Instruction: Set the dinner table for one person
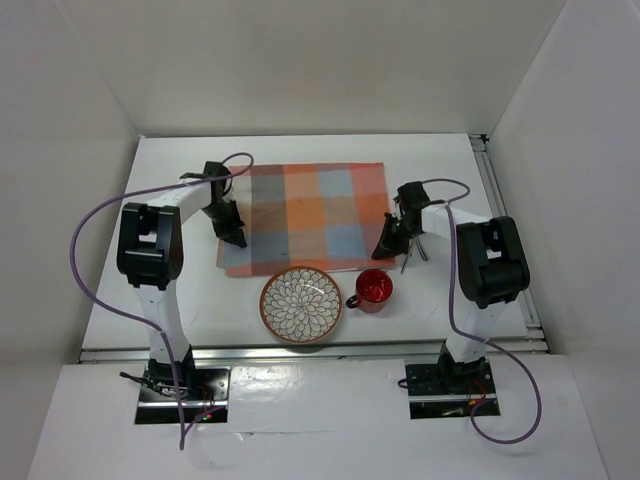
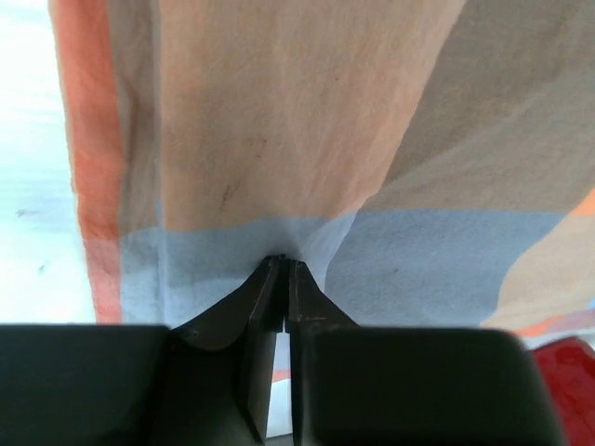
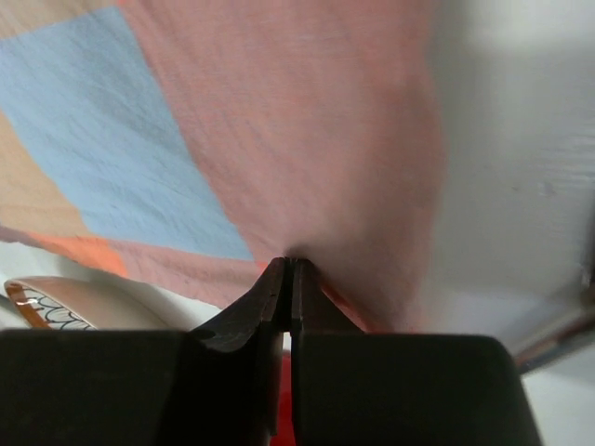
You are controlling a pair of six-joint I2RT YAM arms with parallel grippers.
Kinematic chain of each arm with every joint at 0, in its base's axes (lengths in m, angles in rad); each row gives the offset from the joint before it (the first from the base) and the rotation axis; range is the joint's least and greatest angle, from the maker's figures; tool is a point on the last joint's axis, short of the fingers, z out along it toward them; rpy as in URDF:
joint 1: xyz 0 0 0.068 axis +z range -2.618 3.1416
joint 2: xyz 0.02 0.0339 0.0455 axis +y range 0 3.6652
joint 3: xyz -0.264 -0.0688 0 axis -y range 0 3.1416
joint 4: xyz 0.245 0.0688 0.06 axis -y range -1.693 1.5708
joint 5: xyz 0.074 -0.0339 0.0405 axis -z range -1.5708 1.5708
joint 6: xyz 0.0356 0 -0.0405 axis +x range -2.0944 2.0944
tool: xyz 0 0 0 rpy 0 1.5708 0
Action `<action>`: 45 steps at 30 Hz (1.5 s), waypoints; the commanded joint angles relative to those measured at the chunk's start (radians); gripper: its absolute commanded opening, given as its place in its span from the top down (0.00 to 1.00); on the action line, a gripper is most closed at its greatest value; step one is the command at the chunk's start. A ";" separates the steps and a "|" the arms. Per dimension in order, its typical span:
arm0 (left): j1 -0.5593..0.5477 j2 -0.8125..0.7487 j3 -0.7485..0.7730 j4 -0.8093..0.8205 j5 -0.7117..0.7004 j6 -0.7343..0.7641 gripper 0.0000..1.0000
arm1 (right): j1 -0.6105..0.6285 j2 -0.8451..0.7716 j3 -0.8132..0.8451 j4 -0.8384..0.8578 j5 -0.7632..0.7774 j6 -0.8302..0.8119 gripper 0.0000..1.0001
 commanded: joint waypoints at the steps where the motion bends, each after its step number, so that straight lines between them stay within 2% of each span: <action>1: 0.001 -0.014 0.007 -0.088 -0.120 0.012 0.77 | 0.006 -0.061 0.066 -0.094 0.069 -0.029 1.00; 2: 0.001 -0.014 0.024 -0.112 -0.138 0.012 0.70 | 0.006 -0.077 0.090 -0.109 0.069 -0.030 0.93; 3: 0.001 -0.014 0.069 -0.126 -0.158 0.012 0.58 | 0.006 -0.092 0.144 -0.123 0.079 -0.030 0.87; 5: 0.001 -0.025 0.114 -0.161 -0.167 0.012 0.45 | 0.006 -0.146 0.193 -0.167 0.107 -0.030 0.71; 6: 0.001 -0.034 0.155 -0.175 -0.181 0.012 0.33 | 0.006 -0.163 0.233 -0.184 0.121 -0.030 0.50; 8: 0.001 -0.045 0.192 -0.186 -0.193 0.022 0.27 | 0.006 -0.219 0.255 -0.235 0.159 -0.030 0.32; 9: 0.001 -0.055 0.209 -0.201 -0.193 0.022 0.24 | 0.006 -0.239 0.255 -0.255 0.175 -0.030 0.26; 12: 0.001 -0.080 0.266 -0.226 -0.193 0.032 0.17 | 0.006 -0.342 0.177 -0.319 0.187 -0.005 0.21; 18: 0.001 -0.133 0.300 -0.236 -0.161 0.032 0.17 | 0.046 -0.604 -0.037 -0.402 0.170 0.136 0.14; 24: -0.008 -0.153 0.300 -0.236 -0.140 0.010 0.17 | 0.109 -0.719 -0.188 -0.440 0.181 0.252 0.14; 29: -0.008 -0.173 0.260 -0.189 -0.100 -0.011 0.18 | 0.147 -0.701 -0.267 -0.361 0.181 0.282 0.17; 33: -0.008 -0.173 0.260 -0.189 -0.066 -0.011 0.18 | 0.160 -0.657 -0.298 -0.289 0.190 0.294 0.28; 35: -0.008 -0.173 0.271 -0.200 -0.066 -0.001 0.18 | 0.169 -0.641 -0.298 -0.269 0.202 0.294 0.39; 37: -0.008 -0.164 0.281 -0.200 -0.066 0.008 0.18 | 0.169 -0.629 -0.307 -0.256 0.219 0.294 0.46; 38: -0.008 -0.164 0.290 -0.210 -0.066 0.009 0.18 | 0.169 -0.620 -0.307 -0.246 0.230 0.294 0.54; 41: -0.008 -0.164 0.300 -0.210 -0.055 0.009 0.18 | 0.169 -0.600 -0.307 -0.235 0.257 0.294 0.63; 45: -0.008 -0.164 0.320 -0.210 -0.044 0.009 0.18 | 0.169 -0.600 -0.316 -0.235 0.277 0.294 0.82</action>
